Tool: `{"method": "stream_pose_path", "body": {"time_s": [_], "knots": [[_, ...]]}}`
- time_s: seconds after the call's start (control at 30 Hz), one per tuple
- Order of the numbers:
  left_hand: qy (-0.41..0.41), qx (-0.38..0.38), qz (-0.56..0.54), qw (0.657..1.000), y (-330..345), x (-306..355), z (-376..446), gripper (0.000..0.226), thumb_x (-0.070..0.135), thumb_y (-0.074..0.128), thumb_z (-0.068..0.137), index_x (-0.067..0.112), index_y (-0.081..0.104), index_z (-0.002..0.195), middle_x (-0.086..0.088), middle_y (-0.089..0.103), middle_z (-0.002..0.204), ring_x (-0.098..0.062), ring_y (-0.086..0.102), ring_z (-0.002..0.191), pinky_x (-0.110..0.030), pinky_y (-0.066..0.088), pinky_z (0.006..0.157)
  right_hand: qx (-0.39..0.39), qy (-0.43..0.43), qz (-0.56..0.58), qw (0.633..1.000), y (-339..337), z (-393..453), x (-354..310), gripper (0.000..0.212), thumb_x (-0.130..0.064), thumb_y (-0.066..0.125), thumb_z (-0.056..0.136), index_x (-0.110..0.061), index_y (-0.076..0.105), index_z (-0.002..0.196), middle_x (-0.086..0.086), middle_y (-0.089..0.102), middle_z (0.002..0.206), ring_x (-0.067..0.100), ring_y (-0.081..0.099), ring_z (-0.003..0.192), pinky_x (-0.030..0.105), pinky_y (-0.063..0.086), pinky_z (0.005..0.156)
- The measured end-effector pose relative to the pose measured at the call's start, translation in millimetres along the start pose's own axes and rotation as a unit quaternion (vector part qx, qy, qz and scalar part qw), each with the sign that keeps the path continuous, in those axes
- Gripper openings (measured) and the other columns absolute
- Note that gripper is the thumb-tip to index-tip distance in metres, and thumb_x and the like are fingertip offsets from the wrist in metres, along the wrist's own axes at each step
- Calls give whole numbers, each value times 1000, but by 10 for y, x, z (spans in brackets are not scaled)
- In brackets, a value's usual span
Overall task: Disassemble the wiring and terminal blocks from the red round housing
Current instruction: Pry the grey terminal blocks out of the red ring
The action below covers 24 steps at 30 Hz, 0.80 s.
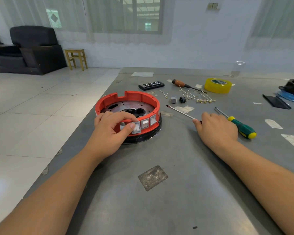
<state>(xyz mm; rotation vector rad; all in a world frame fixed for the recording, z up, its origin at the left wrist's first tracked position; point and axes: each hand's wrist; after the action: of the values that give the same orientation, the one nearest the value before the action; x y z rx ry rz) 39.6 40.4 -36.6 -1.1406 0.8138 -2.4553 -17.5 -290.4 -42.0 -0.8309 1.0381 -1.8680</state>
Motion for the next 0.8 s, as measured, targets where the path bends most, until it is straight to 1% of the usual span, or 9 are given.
{"method": "stream_pose_path", "body": {"time_s": [0.13,0.2,0.27,0.37,0.43,0.5,0.6,0.7,0.8], "knots": [[3,-1,-5,1000,-5,-11,0,27,32,65,102,60,62,101,35,56,109,12,37,112,-38,25,113,-13,-5,-2,1000,2,1,7,47,-61,33,102,-20,58,100,2,56,89,22,53,80,28,26,47],[5,-1,-7,1000,0,-6,0,24,35,65,102,60,62,101,36,56,108,23,34,116,-38,25,112,-18,-2,-3,1000,1,11,3,47,-63,35,101,-22,59,101,2,55,90,21,54,80,28,31,49],[1,-2,-11,1000,7,-1,2,15,45,61,99,60,62,101,37,55,107,26,32,116,-37,24,111,-22,-1,-5,1000,-10,15,1,49,-65,36,100,-22,60,102,2,55,91,21,57,81,29,37,52],[-8,-5,-9,1000,5,-15,2,14,50,56,94,61,62,102,38,56,108,24,32,118,-35,23,111,-19,0,-28,999,-50,-4,-14,55,-68,34,98,-23,63,108,4,63,100,26,60,97,37,48,72],[-5,-5,-9,1000,4,-17,5,14,48,59,96,60,63,102,41,58,106,24,32,118,-36,23,110,13,-9,-31,999,-95,-22,-68,56,-69,34,96,-23,62,114,6,64,110,28,57,107,42,46,85],[5,-2,-8,1000,11,-17,11,15,45,60,97,59,63,102,49,54,110,24,33,117,-38,23,111,78,-55,30,995,-154,-49,-186,54,-64,40,96,-21,59,122,7,61,118,30,54,111,44,45,90],[3,2,-16,1000,33,-26,24,17,42,64,98,58,64,103,48,53,114,22,33,117,-39,25,112,190,-176,186,948,-253,-161,-497,50,-54,50,97,-16,58,128,7,56,129,31,51,119,45,44,97],[-16,18,-36,999,48,-31,30,18,52,63,89,58,60,106,35,63,108,13,35,114,-38,32,107,242,-277,246,897,-282,-279,-842,54,-56,51,97,-14,58,131,5,55,134,29,51,122,44,42,99],[-28,22,-66,997,32,-30,38,25,57,64,85,48,56,106,20,70,110,-17,48,129,-44,38,112,252,-338,265,867,-300,-270,-1092,60,-59,57,93,-13,60,132,4,57,133,28,53,121,41,40,97]]}}
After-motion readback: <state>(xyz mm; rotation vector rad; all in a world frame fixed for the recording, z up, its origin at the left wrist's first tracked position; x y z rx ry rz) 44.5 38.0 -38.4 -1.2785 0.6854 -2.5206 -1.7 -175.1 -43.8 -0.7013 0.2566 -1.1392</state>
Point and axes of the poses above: each hand's wrist, its own z-axis towards the middle knuckle, its own y-axis out of the palm, x = y × z
